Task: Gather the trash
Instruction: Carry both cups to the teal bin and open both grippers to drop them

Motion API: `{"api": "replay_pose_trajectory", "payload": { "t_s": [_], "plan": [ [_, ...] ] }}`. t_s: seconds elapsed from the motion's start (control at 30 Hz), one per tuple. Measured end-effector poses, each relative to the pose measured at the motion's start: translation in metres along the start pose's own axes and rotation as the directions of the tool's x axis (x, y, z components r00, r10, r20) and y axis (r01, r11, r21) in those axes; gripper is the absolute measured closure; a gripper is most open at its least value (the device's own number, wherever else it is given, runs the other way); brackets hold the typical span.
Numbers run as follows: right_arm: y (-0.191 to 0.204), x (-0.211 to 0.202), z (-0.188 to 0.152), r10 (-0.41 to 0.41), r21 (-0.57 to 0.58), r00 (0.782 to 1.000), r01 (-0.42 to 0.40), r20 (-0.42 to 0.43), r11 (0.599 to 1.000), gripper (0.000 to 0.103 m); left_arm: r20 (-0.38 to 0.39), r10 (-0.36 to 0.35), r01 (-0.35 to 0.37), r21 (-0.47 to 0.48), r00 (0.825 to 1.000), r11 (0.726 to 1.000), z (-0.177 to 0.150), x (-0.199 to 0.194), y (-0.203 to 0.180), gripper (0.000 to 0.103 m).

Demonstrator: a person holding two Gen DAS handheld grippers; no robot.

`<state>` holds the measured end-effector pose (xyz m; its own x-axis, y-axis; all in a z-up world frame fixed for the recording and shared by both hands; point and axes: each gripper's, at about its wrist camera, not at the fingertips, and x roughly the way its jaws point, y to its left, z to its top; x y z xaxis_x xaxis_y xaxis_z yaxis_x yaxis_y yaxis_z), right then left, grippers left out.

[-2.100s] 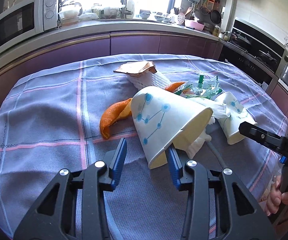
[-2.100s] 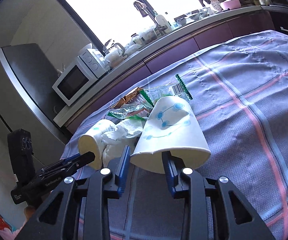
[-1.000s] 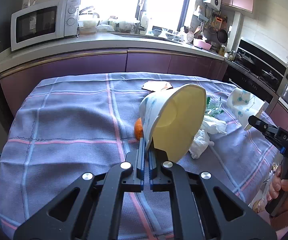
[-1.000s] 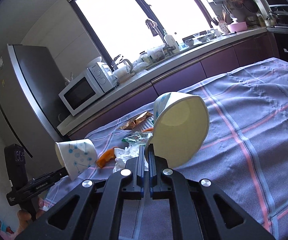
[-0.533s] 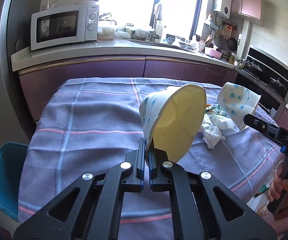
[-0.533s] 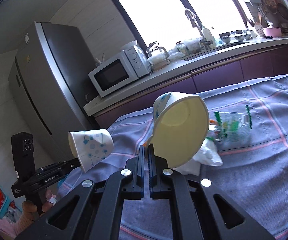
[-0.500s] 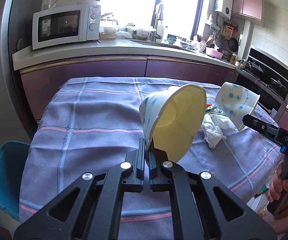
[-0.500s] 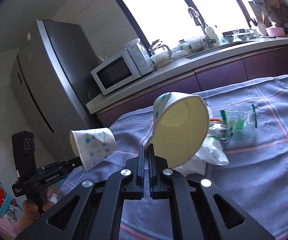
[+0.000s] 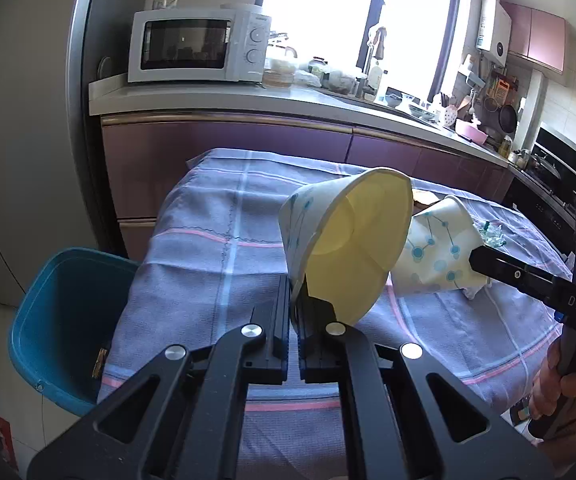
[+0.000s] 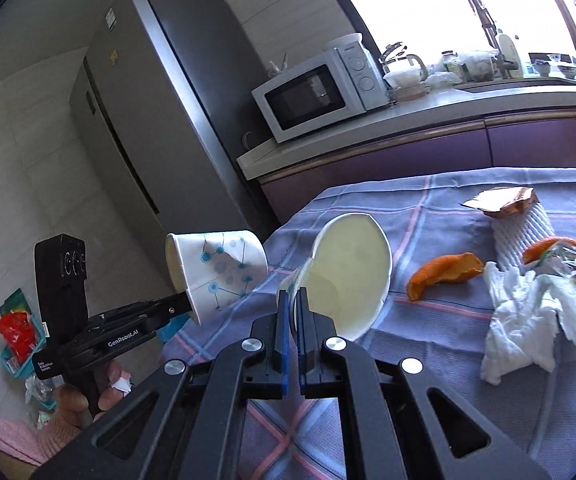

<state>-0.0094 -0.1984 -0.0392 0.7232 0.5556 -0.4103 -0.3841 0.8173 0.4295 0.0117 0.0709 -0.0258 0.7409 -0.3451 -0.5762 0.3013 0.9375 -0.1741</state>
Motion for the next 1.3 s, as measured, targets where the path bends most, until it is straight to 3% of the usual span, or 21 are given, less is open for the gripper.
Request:
{"api": "replay_pose_trajectory", "payload": {
  "t_s": [0.6, 0.97, 1.3],
  "plan": [
    [0.041, 0.047, 0.01, 0.131, -0.048, 0.988, -0.135, -0.087, 0.99, 0.1, 0.027, 0.164, -0.16, -0.11, 0.986, 0.981, -0.012, -0.037, 0.073, 0.1],
    [0.084, 0.102, 0.017, 0.232, -0.079, 0.958, -0.248, -0.171, 0.966, 0.1, 0.01, 0.29, -0.283, -0.191, 0.957, 0.94, -0.025, -0.059, 0.131, 0.1],
    [0.114, 0.142, 0.022, 0.291, -0.086, 0.927, -0.318, -0.237, 0.944, 0.1, -0.039, 0.339, -0.339, -0.231, 0.94, 0.912, -0.037, -0.058, 0.165, 0.1]
  ]
}}
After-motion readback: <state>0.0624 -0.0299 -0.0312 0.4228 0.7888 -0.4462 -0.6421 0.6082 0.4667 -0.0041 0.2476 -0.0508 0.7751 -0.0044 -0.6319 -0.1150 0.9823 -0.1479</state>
